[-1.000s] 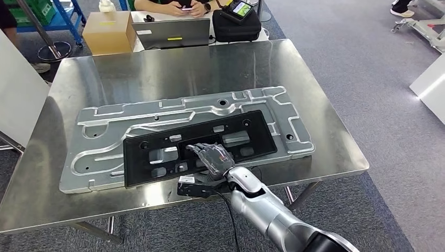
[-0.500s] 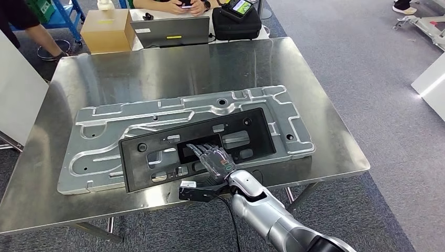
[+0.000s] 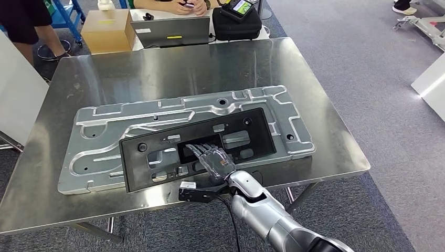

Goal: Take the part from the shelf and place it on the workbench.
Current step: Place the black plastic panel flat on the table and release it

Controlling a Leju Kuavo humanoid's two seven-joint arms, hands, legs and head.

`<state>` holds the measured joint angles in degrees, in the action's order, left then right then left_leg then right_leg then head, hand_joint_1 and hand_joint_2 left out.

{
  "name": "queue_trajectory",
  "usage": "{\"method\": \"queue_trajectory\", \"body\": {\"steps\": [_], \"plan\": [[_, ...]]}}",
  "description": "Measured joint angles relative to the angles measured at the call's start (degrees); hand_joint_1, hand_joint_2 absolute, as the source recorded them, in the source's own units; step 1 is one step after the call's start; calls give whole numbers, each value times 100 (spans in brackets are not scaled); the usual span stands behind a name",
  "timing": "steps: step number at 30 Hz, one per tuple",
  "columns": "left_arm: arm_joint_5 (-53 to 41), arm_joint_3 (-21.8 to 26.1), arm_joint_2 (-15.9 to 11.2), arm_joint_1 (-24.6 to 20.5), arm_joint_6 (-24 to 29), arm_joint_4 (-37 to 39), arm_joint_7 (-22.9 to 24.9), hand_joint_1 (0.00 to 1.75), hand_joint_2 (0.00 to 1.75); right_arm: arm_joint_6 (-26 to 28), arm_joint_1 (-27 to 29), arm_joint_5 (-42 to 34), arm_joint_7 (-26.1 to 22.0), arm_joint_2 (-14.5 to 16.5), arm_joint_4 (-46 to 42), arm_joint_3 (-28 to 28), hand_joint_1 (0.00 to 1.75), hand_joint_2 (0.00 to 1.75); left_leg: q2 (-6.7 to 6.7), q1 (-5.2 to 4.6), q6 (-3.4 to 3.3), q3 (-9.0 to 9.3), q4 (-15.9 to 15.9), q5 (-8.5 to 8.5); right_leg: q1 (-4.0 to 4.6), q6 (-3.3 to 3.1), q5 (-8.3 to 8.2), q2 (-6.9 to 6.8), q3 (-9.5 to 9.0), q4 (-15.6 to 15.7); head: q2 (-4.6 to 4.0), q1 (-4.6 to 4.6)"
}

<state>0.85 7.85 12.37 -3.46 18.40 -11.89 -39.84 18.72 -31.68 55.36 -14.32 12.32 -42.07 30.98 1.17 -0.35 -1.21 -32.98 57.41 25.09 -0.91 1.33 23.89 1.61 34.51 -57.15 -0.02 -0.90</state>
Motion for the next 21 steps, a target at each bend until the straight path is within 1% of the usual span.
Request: {"method": "queue_trajectory", "body": {"steps": [5,8,10,13,16,18,21], "plan": [[-98,56,-27,49,-10,0,-15,0,175,-481,61,-65,313,-184,-1241,-465,0,0,2,-1,-2,-5,0,-1,-1,0,-1,-3,2,0,0,0],[-134,70,-33,50,-15,-2,-16,0,175,-514,97,-82,345,-245,-1684,-615,0,0,1,-1,-1,-5,1,0,-1,0,0,-2,4,0,0,0],[-183,91,-34,49,-43,-1,-18,0,175,-492,143,-223,346,-282,-2002,-727,0,0,2,-1,-2,-8,2,0,-1,1,0,-4,8,0,0,0],[-293,106,-34,51,-113,0,-19,0,175,-716,104,-819,405,-430,-2726,-1068,0,0,5,-2,-3,-14,2,-1,-2,1,-1,-7,12,0,0,0],[-388,106,-31,50,-154,0,-14,0,175,-1085,-166,-1587,459,-694,-3306,-1491,0,0,4,-5,-5,-16,3,-3,-6,5,-3,-7,11,0,0,0],[-429,106,-28,47,-160,0,-4,0,175,-1236,-435,-1977,450,-901,-3505,-1742,0,0,4,-9,-8,-15,4,-5,-10,9,-7,-7,10,0,0,0],[-456,106,-24,40,-142,0,13,0,175,-1270,-769,-2305,384,-1189,-3601,-1968,0,0,5,-12,-10,-14,6,-6,-13,13,-9,-7,9,1,0,0]]}}
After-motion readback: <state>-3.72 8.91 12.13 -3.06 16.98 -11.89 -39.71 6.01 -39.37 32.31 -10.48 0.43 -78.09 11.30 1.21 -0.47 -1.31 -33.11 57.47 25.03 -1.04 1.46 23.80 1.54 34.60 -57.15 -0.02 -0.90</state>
